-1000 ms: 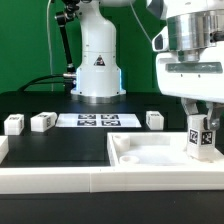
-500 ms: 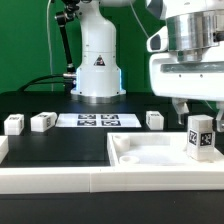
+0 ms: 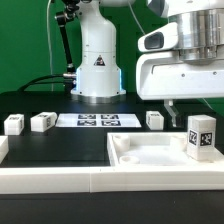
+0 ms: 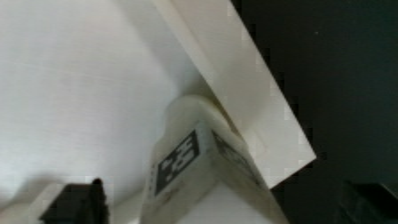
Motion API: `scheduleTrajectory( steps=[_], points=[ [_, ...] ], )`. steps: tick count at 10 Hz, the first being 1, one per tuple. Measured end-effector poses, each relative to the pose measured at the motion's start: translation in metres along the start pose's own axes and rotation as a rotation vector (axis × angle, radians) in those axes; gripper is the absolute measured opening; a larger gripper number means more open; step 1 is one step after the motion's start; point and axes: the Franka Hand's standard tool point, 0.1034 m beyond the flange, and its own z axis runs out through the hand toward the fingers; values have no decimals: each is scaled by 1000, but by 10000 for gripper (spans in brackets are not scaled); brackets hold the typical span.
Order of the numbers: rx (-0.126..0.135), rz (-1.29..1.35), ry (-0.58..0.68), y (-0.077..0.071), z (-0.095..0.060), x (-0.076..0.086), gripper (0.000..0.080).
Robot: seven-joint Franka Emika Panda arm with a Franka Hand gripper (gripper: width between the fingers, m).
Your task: Assemble square table
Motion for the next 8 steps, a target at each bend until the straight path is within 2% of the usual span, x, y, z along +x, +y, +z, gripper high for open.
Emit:
scheduleTrajectory(
  steps=[3,5,8],
  points=[
    [-3,-246,-1,1,2,1,648],
    [-20,-381,3,0,1,0,648],
    [-29,-564,4,2,1,2,648]
  ],
)
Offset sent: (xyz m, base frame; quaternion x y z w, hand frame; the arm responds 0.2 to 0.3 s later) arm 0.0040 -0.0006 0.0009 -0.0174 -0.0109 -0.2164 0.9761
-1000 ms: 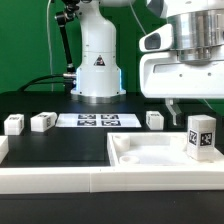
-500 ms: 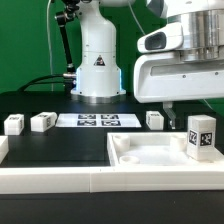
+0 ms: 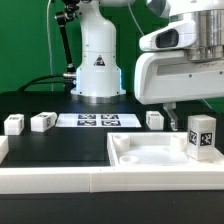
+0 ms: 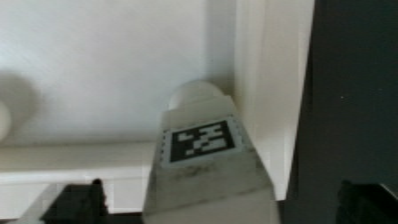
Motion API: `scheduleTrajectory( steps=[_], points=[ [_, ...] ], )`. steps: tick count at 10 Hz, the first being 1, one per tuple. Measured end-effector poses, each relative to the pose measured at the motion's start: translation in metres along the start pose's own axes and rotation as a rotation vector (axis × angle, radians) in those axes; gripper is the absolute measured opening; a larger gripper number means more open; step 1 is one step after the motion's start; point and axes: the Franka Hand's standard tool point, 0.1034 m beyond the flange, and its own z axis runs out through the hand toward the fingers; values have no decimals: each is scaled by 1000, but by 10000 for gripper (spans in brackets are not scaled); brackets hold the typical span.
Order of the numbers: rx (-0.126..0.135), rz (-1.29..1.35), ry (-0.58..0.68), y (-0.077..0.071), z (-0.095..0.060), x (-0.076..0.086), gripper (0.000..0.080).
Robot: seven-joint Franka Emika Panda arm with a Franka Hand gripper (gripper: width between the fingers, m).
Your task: Assemble square table
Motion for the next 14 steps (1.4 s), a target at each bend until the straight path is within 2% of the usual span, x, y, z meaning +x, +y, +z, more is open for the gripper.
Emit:
scheduleTrajectory(
  steps=[2,3,4,8,11,14],
  points=[
    [1,-38,0,0,0,0,639],
    [1,-39,0,1,0,0,440],
    [1,-39,0,1,0,0,292],
    [2,19,0,1,0,0,288],
    [4,371,16,2,1,0,288],
    [22,703,27,4,1,0,290]
  ],
)
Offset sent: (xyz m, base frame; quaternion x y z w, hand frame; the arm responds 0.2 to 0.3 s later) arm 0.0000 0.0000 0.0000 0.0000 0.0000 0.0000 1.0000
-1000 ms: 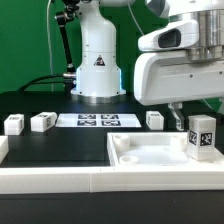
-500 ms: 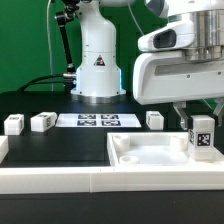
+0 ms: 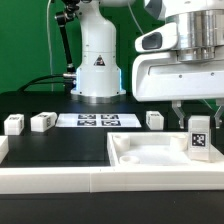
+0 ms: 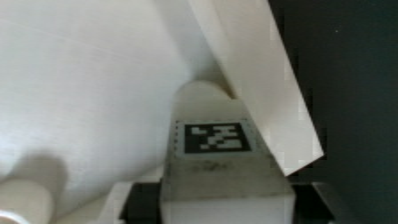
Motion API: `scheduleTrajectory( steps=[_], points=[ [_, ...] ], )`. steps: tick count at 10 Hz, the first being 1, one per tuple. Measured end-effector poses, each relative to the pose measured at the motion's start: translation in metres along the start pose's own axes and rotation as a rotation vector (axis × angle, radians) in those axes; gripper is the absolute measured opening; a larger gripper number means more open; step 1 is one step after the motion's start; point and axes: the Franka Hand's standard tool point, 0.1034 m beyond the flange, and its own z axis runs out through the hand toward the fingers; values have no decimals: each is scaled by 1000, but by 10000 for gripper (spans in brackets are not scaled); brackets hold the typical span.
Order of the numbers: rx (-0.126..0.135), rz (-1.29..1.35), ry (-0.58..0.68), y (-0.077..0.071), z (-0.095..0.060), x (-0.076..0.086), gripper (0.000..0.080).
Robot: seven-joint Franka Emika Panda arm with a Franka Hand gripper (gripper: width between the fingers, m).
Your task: Assemble square table
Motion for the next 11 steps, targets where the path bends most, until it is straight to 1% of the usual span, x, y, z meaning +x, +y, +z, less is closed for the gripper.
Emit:
scheduleTrajectory(
  steps=[2,4,6,8,11],
  points=[
    [9,189,1,1,0,0,290],
    [9,387,-1,1,0,-1,290],
    [4,594,-10,-3,1,-7,290],
    [10,750,-16,-6,1,-10,290],
    [16,894,-26,-6,1,-10,290]
  ],
)
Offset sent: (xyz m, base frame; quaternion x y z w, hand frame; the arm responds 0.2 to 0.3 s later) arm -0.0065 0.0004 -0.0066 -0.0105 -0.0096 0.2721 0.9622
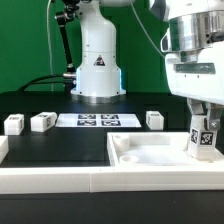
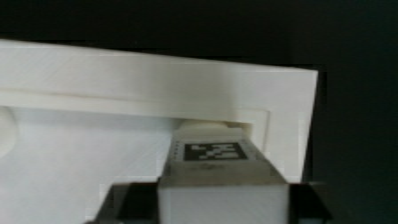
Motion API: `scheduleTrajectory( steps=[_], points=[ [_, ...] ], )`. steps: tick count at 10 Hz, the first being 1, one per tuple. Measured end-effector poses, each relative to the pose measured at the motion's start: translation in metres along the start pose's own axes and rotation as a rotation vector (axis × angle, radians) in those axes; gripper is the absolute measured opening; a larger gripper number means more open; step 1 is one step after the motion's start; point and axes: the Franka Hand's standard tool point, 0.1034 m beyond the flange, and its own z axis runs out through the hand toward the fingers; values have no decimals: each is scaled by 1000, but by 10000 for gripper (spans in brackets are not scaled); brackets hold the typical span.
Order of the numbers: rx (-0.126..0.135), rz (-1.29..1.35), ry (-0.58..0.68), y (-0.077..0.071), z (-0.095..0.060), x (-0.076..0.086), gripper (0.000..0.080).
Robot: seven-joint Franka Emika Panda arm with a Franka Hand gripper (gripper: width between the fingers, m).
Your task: Assemble square table
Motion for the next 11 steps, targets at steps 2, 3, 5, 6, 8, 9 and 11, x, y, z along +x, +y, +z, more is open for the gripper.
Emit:
scheduleTrajectory(
  steps=[2,3,5,6,8,9,11],
  points=[
    [1,42,-6,0,0,0,290],
    [2,50,-10,0,0,1,290],
    [2,3,-10,0,0,0,424],
    [2,-7,-10,0,0,0,558],
    [4,-248,-6,-1,-1,6,621],
    [4,-374,-6,-1,0,5,643],
    [4,-519,-7,-1,0,2,648]
  ],
)
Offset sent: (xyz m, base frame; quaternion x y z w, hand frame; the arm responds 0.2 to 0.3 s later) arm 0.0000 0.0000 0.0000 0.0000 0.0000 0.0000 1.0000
